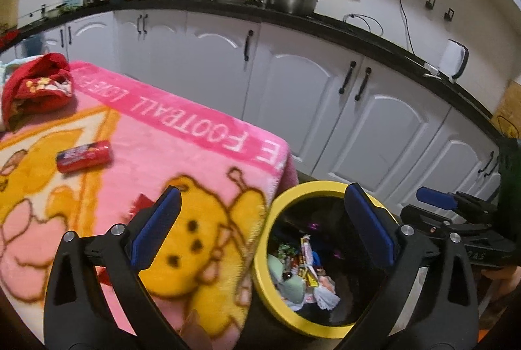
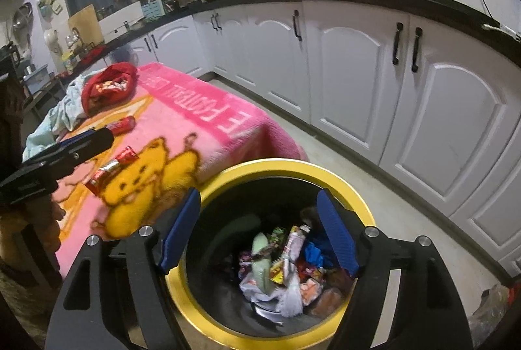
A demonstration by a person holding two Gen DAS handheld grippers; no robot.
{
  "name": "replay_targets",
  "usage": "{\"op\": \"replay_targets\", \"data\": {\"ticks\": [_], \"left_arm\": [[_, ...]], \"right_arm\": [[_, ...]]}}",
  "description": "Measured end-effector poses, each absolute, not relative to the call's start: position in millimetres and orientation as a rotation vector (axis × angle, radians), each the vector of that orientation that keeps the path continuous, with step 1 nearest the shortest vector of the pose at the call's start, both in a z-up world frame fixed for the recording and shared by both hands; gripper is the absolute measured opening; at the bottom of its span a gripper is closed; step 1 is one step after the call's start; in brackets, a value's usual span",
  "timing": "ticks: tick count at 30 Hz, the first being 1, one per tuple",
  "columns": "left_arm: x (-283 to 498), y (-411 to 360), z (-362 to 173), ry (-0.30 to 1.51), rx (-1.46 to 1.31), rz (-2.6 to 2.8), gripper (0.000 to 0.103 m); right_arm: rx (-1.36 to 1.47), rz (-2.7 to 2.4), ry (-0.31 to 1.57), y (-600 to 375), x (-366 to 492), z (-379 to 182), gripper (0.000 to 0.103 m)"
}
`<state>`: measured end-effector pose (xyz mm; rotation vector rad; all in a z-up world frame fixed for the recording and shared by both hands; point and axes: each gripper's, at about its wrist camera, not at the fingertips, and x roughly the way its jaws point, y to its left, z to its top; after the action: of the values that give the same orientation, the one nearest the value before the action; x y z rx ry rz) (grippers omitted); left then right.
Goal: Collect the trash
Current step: 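Move both tools back over the red candy tube and red snack packet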
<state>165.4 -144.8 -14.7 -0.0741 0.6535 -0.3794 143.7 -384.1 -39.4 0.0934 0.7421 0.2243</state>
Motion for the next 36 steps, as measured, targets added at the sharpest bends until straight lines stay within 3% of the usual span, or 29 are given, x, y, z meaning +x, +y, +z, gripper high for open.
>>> {"op": "replay_targets", "data": {"ticks": [23, 36], "left_arm": [[162, -46, -2, 0.592, -0.141, -0.216, 0.092], [180, 12, 7, 0.576, -0.1, -0.126, 0.092]], "right_arm": [[-0.006, 0.367, 0.736, -280, 158, -14, 0.073], [-0.055, 0.462, 0.797, -212, 175, -27, 0.073]]}}
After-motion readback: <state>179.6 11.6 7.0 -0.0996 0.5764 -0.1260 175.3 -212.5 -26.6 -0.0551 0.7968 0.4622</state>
